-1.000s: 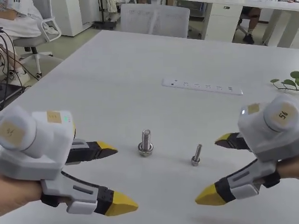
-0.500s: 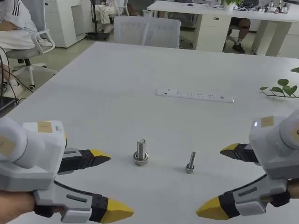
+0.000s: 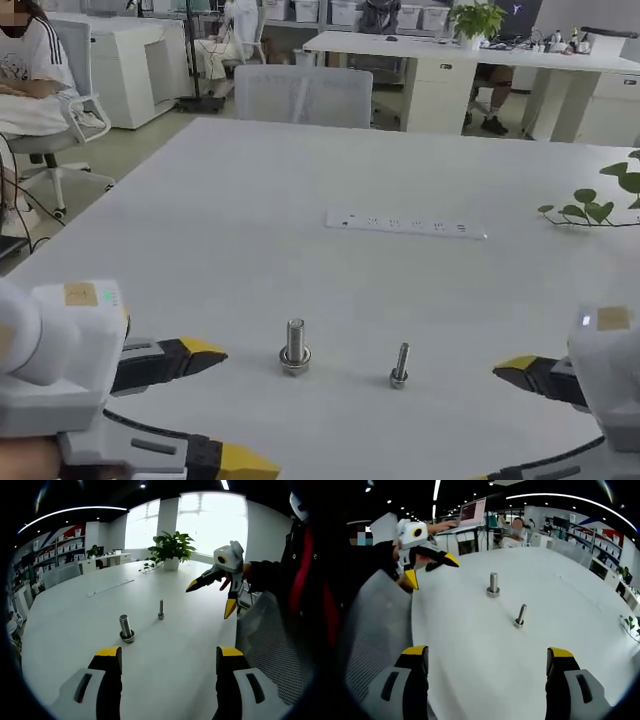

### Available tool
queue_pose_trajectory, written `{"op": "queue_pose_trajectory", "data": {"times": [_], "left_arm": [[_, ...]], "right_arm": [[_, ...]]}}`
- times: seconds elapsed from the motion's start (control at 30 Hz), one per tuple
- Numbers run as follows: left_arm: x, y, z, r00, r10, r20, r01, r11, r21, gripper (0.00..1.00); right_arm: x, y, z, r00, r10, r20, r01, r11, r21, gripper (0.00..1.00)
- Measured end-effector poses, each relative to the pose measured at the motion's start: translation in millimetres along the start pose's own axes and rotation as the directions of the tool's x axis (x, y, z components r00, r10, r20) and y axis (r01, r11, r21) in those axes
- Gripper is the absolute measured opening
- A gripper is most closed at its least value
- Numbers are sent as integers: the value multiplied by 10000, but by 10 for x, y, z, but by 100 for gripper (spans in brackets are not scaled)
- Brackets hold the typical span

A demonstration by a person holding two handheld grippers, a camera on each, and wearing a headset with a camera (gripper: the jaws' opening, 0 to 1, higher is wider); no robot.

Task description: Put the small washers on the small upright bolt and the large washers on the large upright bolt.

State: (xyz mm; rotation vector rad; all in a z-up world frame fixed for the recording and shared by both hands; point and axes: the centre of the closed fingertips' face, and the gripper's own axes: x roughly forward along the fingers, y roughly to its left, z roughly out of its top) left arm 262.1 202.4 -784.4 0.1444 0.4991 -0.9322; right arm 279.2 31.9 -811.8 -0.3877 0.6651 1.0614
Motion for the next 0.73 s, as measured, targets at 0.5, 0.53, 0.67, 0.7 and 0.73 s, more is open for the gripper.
{"op": "queue_pose_trajectory", "data": {"times": [0.5,0.53,0.67,0.7,0.73], "left_arm": [[-47,-19,-17,10000,46,76,-46,10000,-37,77],[-48,-20,-21,10000,52,59,-52,10000,-31,77],[-52,-22,-17,9999,65,81,-64,10000,-40,77],[-52,-24,-14,9999,58,89,-57,10000,-51,77],[-52,-24,-13,9999,57,91,-57,10000,-46,77]], "right_arm": [[-116,-13,88,9972,-507,556,491,9983,304,99],[-116,-10,94,9971,-509,569,493,9984,292,99],[-118,-7,110,9970,-514,580,500,9984,261,99],[-120,-8,115,9969,-519,590,505,9984,260,99],[-124,-13,116,9968,-539,591,525,9983,256,99]]}}
